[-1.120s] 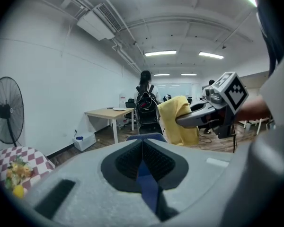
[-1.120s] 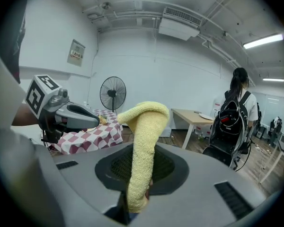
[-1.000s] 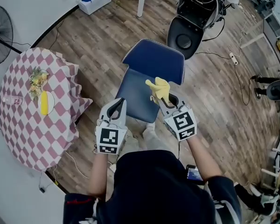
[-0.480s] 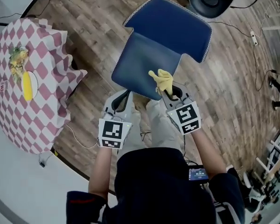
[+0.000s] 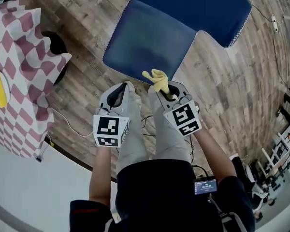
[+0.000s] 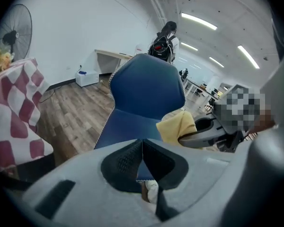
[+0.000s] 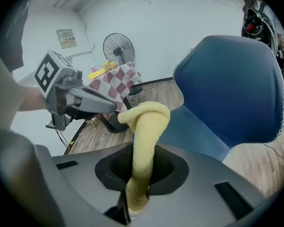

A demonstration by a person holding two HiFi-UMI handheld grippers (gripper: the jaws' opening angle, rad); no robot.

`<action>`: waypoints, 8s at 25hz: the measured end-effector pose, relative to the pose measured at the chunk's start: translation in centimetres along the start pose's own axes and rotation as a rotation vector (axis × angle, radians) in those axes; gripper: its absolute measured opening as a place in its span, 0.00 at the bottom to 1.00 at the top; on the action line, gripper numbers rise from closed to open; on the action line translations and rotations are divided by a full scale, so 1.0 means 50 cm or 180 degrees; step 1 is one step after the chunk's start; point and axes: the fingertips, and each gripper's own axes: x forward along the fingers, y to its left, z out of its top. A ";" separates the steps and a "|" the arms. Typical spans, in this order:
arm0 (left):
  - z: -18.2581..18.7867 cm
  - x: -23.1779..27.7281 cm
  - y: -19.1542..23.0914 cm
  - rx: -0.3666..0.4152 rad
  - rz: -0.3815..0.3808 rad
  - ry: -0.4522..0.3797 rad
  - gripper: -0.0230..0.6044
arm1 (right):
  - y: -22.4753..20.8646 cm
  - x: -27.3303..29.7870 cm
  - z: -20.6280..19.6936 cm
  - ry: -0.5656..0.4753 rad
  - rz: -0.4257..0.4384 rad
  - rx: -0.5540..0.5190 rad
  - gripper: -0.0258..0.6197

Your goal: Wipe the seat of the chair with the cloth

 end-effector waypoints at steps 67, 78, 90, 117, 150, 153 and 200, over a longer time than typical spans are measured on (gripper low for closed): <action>-0.242 0.439 0.176 0.0966 0.0143 0.0786 0.60 | -0.211 0.246 -0.220 0.0402 -0.0332 0.0146 0.12; -0.245 0.441 0.179 0.0900 0.0090 0.0730 0.60 | -0.269 0.306 -0.097 0.0164 -0.0346 -0.0100 0.12; -0.246 0.444 0.178 0.0872 0.0103 0.0731 0.60 | -0.271 0.412 0.034 0.0042 -0.0288 -0.0215 0.12; -0.244 0.442 0.180 0.0871 0.0064 0.0637 0.60 | -0.241 0.539 0.101 0.0119 -0.0107 -0.0594 0.12; -0.245 0.439 0.191 0.0865 0.0045 0.0620 0.60 | -0.379 0.342 -0.142 0.0416 -0.0606 -0.0524 0.11; -0.245 0.438 0.189 0.0867 0.0039 0.0621 0.60 | -0.389 0.325 -0.156 0.0446 -0.0657 -0.0523 0.12; -0.250 0.436 0.184 0.0895 0.0071 0.0538 0.60 | -0.461 0.351 -0.080 0.0120 -0.1077 0.0153 0.11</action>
